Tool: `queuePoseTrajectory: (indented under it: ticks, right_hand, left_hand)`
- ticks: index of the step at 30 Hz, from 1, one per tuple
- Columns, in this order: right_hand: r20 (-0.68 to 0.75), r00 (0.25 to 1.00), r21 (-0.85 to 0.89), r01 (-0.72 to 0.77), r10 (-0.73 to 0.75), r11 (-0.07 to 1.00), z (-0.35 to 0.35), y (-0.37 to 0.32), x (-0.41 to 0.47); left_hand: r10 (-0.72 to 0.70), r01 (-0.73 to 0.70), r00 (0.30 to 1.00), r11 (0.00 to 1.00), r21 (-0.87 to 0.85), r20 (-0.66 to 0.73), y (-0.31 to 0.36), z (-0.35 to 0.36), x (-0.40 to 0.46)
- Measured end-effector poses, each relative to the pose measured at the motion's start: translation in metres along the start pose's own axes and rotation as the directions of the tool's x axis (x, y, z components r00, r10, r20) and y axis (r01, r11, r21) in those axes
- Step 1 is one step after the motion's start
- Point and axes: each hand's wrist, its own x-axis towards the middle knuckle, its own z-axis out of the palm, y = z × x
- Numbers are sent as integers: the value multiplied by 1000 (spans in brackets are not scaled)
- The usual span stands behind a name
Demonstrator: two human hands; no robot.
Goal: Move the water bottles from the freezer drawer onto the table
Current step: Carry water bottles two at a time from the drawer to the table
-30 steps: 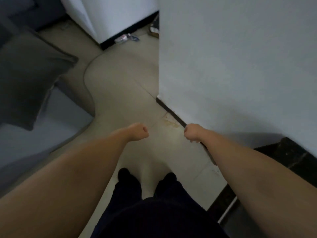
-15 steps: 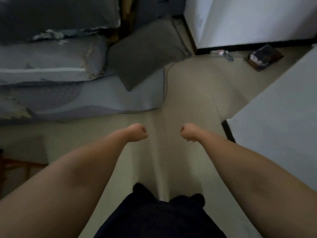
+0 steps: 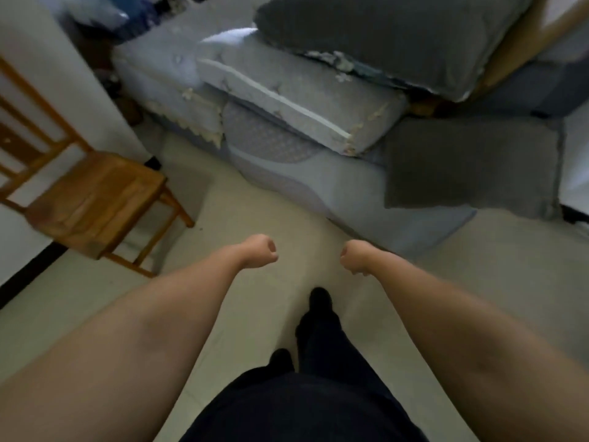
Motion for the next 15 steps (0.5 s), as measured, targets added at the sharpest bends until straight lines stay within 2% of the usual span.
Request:
queuePoseTrajectory:
  ticks: [4, 7, 9, 12, 13, 14, 15]
  right_hand:
    - [58, 991, -194, 128, -119, 973, -38, -59, 39]
    - [88, 977, -242, 211, -195, 947, -59, -96, 68]
    - [75, 970, -199, 241, -230, 950, -80, -126, 91]
    - [83, 942, -313, 333, -324, 890, -106, -176, 119]
    - [135, 907, -424, 417, -399, 804, -113, -192, 122]
    - [192, 880, -576, 459, -434, 676, -117, -208, 125]
    - [239, 861, -652, 485, -449, 583, -119, -226, 128]
  left_hand:
    - [-130, 122, 990, 984, -127, -59, -36, -31, 5]
    - [-202, 180, 975, 961, -209, -89, -50, -53, 11]
    - [-254, 223, 961, 944, -245, -106, -61, -70, 17]
    - [-351, 289, 925, 898, -332, -144, -84, -95, 24]
    - [-379, 303, 912, 879, -369, -155, -91, -101, 23]
    - [-406, 310, 897, 860, -406, -175, -99, -107, 23]
    - [-443, 326, 879, 828, -456, -178, -108, -110, 19]
